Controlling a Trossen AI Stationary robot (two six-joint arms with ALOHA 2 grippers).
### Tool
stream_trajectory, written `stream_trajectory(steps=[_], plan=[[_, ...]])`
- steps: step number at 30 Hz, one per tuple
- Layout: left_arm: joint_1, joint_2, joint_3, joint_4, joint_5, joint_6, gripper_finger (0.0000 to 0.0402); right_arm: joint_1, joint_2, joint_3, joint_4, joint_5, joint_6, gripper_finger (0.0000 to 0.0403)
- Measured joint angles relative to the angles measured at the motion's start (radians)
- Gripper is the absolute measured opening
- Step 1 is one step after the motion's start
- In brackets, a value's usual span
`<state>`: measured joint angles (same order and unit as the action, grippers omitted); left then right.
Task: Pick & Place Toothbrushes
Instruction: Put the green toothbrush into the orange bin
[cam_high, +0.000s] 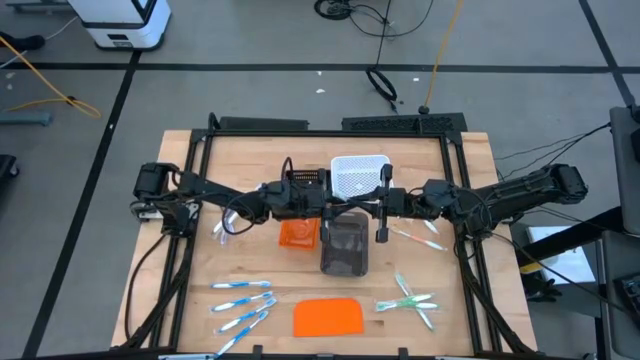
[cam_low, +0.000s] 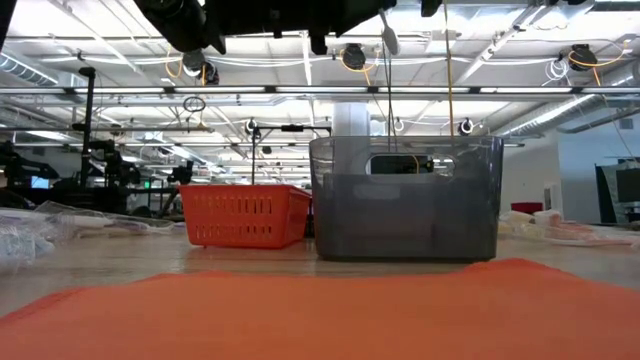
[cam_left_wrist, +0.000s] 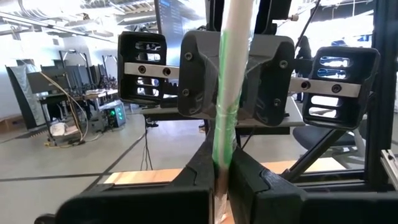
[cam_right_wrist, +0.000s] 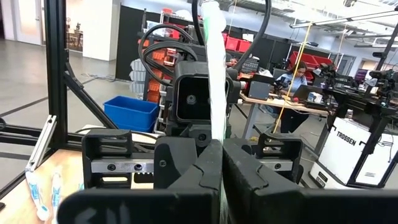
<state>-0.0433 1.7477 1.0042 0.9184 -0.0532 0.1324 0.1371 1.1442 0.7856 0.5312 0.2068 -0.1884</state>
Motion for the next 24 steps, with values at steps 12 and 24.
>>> stream_trajectory(steps=[12,24], plan=[[-0.012,-0.054,0.000,-0.156,-0.100,-0.022,0.0007,-0.001,0.001,0.000,-0.015,0.005,-0.009,0.0000],[-0.068,-0.206,-0.002,-0.521,-0.317,-0.029,0.0005,0.000,-0.008,0.000,-0.025,0.003,-0.014,0.0060]])
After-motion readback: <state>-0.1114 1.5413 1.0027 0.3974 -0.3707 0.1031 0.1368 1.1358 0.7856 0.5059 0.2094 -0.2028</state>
